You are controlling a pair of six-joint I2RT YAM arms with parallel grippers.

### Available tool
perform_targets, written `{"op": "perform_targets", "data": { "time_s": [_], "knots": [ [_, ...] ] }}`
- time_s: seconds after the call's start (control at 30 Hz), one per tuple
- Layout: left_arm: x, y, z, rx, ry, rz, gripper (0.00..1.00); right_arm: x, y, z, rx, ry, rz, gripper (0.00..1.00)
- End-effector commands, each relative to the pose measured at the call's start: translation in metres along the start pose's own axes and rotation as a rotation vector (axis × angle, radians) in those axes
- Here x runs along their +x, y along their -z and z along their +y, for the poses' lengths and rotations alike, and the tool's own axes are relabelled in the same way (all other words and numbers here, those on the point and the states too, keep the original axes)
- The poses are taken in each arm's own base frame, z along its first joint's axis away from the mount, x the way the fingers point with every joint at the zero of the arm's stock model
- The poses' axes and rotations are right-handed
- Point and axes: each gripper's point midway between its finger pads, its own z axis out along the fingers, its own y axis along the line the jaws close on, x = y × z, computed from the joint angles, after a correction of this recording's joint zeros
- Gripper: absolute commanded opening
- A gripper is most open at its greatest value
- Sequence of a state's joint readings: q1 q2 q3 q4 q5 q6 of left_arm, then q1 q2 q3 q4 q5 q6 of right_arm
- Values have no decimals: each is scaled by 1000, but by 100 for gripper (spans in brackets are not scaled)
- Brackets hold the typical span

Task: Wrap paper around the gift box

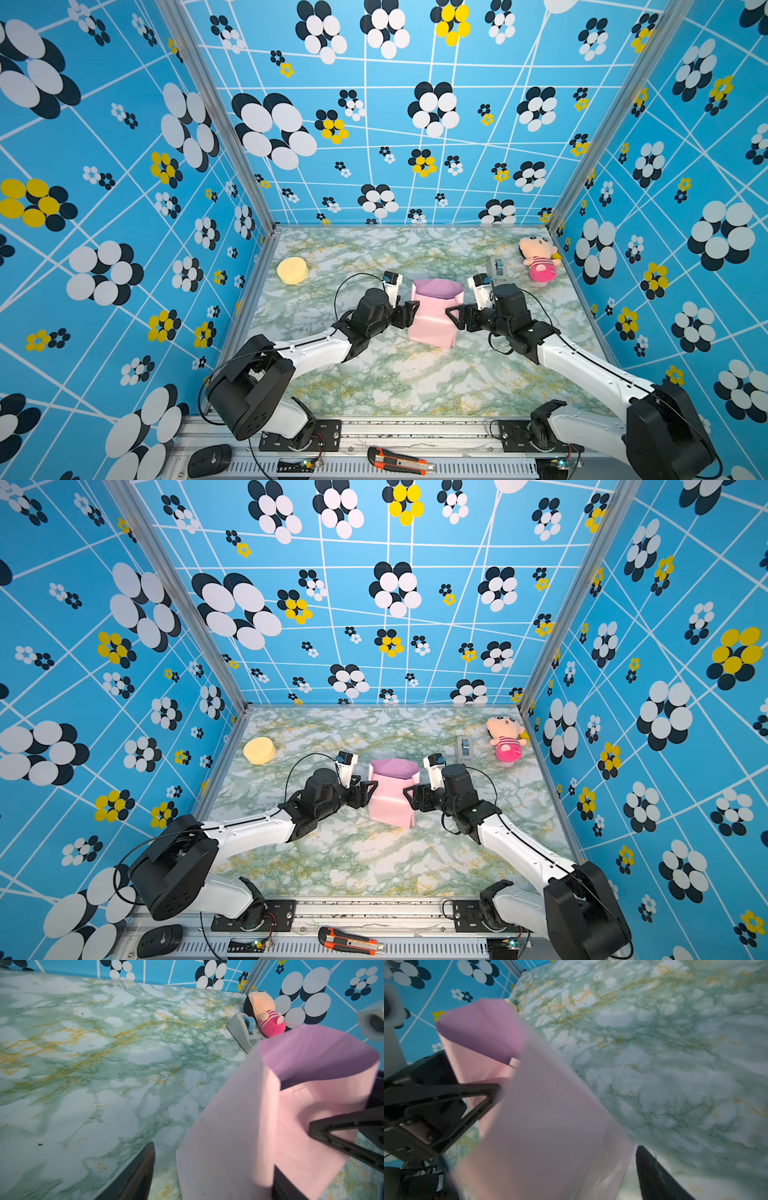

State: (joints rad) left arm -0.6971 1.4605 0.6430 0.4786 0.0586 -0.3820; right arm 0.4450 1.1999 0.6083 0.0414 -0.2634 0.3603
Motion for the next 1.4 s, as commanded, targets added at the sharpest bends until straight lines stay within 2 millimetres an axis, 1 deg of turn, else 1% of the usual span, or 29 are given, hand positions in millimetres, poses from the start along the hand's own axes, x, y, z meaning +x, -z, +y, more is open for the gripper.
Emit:
{"op": "perform_targets", "data": {
  "time_s": [0.0,0.1,0.2,0.27,0.33,0.4,0.47,0.53,0.63,0.8,0.93,1.03,1.1,1.2,1.23,1.3,1.33,1.37],
  "knots": [
    [24,-2,13,-63,-7,89,71,-2,-3,-22,136,-31,4,70],
    [24,-1,12,-68,-13,88,71,3,3,-41,243,-29,9,69],
    [23,0,13,-75,-18,91,71,-2,15,-39,258,5,-3,71],
    [24,0,14,-77,-22,93,71,-9,23,-28,212,38,-22,75],
    [24,0,14,-77,-21,92,71,-15,33,-3,89,85,-50,77],
    [24,0,14,-76,-19,92,71,-18,43,17,-9,98,-84,78],
    [23,0,14,-76,-18,89,71,-18,48,20,-30,67,-109,77],
    [23,0,13,-73,-19,87,71,-12,47,16,-19,26,-103,73],
    [23,0,13,-73,-19,89,71,-5,37,10,-4,-16,-74,66],
    [24,0,12,-69,-14,91,71,-5,21,8,16,-30,-73,52],
    [24,0,12,-70,-11,88,71,-6,13,2,71,-20,-100,39],
    [25,1,13,-74,-13,88,71,-9,12,-3,99,-28,-126,26],
    [25,1,14,-76,-15,88,71,-9,11,-4,106,-32,-135,21],
    [25,1,14,-78,-17,88,71,-10,10,-8,125,-35,-140,10],
    [26,1,14,-81,-17,90,71,-12,10,-8,130,-34,-145,8],
    [26,1,15,-83,-16,90,71,-14,12,-7,129,-31,-149,8],
    [25,1,15,-83,-15,89,71,-16,13,-6,129,-28,-152,12],
    [26,2,15,-83,-15,90,71,-17,15,-4,128,-24,-154,20]
  ]
}}
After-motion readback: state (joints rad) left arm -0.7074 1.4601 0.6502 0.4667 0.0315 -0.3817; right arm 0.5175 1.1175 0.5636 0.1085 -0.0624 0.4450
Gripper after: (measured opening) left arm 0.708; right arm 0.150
